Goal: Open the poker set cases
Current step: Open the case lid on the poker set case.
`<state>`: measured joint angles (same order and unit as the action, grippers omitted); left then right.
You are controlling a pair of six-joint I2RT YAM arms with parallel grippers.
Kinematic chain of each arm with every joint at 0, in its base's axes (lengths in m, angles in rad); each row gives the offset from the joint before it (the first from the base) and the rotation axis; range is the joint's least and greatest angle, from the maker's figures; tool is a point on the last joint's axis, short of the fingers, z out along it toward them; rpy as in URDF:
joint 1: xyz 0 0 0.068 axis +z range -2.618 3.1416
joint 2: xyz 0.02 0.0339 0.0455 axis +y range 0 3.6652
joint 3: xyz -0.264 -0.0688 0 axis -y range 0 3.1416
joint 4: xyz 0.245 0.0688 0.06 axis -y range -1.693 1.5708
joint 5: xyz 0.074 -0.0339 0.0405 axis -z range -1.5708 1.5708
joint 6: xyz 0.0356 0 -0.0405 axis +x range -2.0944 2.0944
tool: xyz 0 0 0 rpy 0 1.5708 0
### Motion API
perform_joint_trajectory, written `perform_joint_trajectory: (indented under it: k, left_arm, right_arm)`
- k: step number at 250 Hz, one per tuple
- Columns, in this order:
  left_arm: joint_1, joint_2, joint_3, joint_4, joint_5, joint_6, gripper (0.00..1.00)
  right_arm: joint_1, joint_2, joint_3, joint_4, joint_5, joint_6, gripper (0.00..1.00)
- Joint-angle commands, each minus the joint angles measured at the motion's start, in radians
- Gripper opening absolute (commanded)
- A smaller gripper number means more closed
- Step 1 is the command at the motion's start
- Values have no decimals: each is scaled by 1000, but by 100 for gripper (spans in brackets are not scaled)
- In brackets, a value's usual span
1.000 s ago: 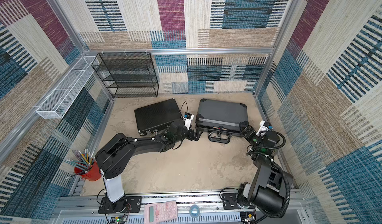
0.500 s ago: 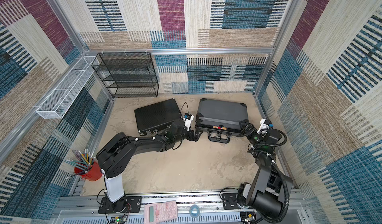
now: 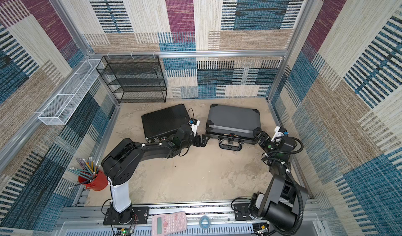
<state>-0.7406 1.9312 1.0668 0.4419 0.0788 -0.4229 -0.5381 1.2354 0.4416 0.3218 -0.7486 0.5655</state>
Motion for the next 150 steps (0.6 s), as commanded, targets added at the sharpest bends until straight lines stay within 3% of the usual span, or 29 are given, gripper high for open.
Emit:
perform_joint_trajectory:
  k: [1,104,150]
  left_arm:
    - [-2,-1,-5,40,24,-21,99]
    - [1,25,25,30,87,-5,99]
    - [7,41,56,-13,112,2,97]
  right_arm:
    - [-1,16,-10,65,-19,-3,99]
    - [-2,147,-3,243,-136,94,99]
    - [-2,132,8,263,-165,118,99]
